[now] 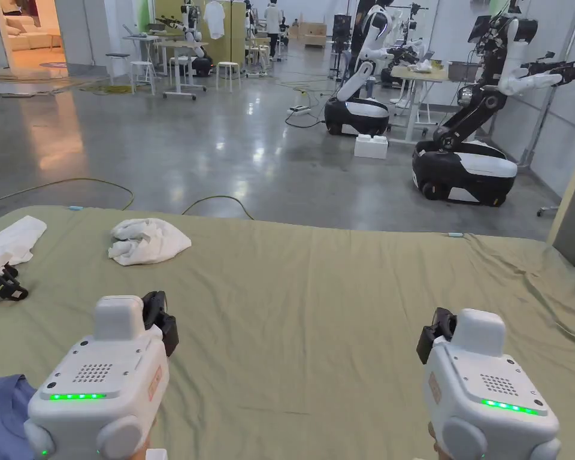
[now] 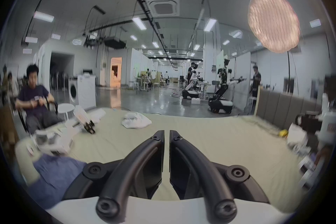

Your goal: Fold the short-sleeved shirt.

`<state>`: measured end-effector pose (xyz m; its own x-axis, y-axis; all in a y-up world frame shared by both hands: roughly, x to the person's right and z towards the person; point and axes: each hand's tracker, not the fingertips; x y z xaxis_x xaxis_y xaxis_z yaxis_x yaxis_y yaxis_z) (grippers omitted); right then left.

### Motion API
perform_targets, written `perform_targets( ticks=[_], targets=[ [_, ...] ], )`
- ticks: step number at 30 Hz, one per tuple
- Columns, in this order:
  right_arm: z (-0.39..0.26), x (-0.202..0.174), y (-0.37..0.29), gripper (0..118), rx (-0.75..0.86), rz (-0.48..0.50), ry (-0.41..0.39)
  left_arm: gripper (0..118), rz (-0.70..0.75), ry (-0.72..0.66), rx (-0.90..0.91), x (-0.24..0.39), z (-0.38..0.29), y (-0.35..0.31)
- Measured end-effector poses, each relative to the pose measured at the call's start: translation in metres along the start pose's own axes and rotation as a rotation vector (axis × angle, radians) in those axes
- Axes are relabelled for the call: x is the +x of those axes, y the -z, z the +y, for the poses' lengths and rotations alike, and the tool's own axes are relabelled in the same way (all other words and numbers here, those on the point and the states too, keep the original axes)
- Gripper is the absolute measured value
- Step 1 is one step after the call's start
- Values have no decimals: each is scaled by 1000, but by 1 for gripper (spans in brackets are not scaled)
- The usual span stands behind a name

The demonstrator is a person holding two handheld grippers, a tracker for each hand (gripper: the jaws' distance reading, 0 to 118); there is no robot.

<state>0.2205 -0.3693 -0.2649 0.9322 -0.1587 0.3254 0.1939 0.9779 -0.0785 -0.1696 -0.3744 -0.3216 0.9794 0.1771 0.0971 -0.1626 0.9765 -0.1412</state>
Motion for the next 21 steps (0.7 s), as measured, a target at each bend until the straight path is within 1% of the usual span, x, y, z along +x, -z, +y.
perform_targets(
  ticks=[1, 2, 4, 5, 6, 7, 8, 9, 10, 11, 13, 14, 16, 18, 19, 20, 21],
  targets=[
    [3, 5, 0, 0, -6, 9, 89, 7, -11, -74, 0, -3, 2, -2],
    [5, 11, 0, 0, 0, 30, 185, 7, -34, -179, 6, -7, 4, -6],
    [9, 20, 0, 0, 8, 29, 330, 7, -51, -331, 19, -15, 4, -8],
    [10, 23, 0, 0, 14, 21, 381, 7, -54, -368, 22, -17, 5, -8],
    [11, 25, 2, 0, 22, 21, 409, 7, -62, -366, 19, -18, 6, -8],
    [13, 25, 2, 0, 26, 29, 385, 7, -65, -303, 6, -15, 11, -8],
    [16, 21, 4, 0, 26, 43, 281, 7, -72, -168, -7, -9, 15, -8],
    [20, 13, 7, 0, 12, 42, 103, 7, -56, 17, -7, 3, 21, -12],
    [20, 0, 7, 0, 18, 35, -127, 7, -20, 229, -16, 14, 23, -13],
    [18, -9, 7, 0, 31, 51, -337, 7, 15, 451, -30, 25, 22, -13],
    [8, -23, 8, 0, 48, 41, -741, 7, 37, 794, -52, 35, 12, -6],
    [-1, -30, 6, 0, 66, 29, -925, 7, 36, 940, -60, 39, 6, -5],
    [-15, -33, 5, 0, 101, 30, -1190, 7, 68, 1181, -49, 44, -5, -5],
    [-20, -32, -4, 0, 119, 41, -1326, 7, 87, 1340, -43, 42, -16, -3],
    [-21, -32, -7, 0, 112, 41, -1354, 7, 83, 1355, -43, 41, -18, -2],
    [-23, -33, -9, 0, 108, 36, -1354, 7, 85, 1348, -44, 41, -19, -2],
    [-24, -33, -12, 0, 109, 36, -1328, 7, 82, 1311, -44, 37, -20, -2]
  ],
)
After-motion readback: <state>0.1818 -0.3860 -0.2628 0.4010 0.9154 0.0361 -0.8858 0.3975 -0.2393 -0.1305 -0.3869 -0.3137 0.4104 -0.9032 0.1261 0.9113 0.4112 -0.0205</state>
